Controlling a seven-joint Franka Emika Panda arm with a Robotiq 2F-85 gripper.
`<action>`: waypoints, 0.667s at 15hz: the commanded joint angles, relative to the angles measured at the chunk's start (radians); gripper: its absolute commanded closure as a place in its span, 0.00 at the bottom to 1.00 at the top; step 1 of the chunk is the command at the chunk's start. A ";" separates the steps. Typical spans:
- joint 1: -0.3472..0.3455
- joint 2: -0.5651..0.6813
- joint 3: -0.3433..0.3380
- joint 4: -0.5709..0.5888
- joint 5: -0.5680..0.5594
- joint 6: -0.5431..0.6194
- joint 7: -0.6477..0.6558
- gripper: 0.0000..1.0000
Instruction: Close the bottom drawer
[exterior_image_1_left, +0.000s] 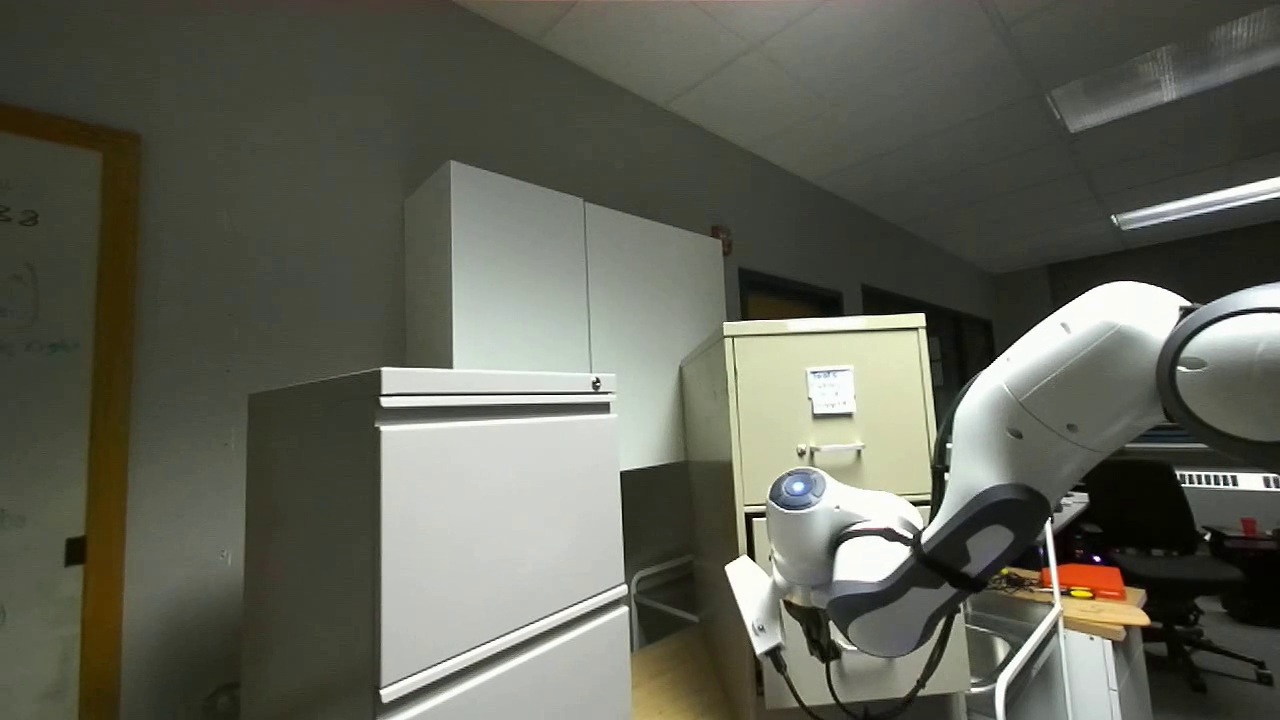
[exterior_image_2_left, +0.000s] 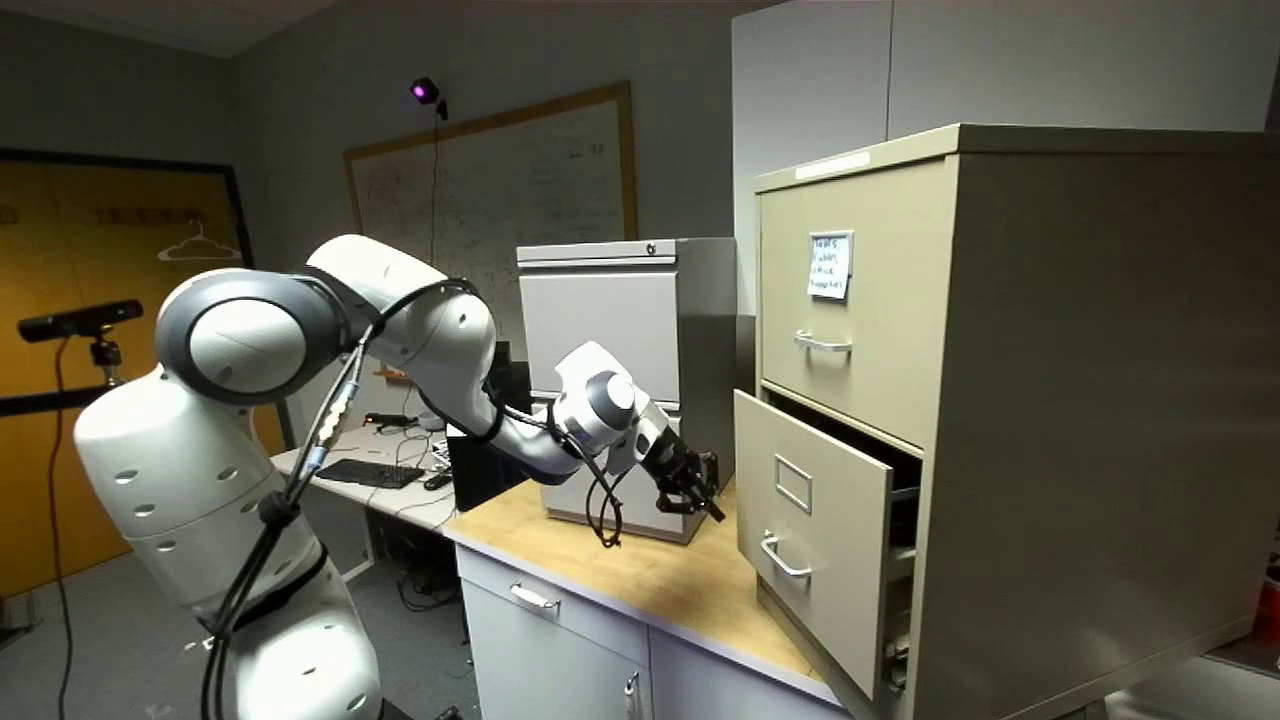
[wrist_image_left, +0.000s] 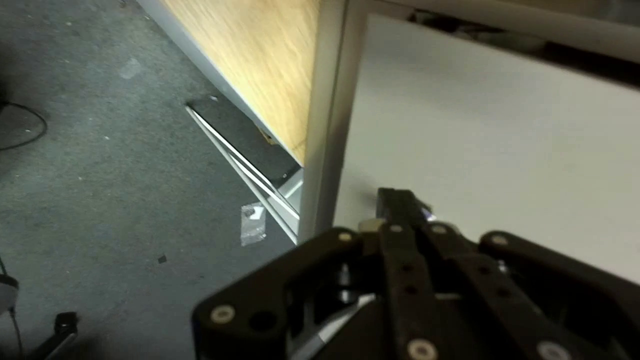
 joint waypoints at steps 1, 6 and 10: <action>-0.127 -0.040 0.094 0.088 -0.083 -0.081 0.000 1.00; -0.313 0.009 0.280 0.189 -0.178 -0.073 -0.017 1.00; -0.356 0.099 0.424 0.241 -0.199 -0.017 -0.018 1.00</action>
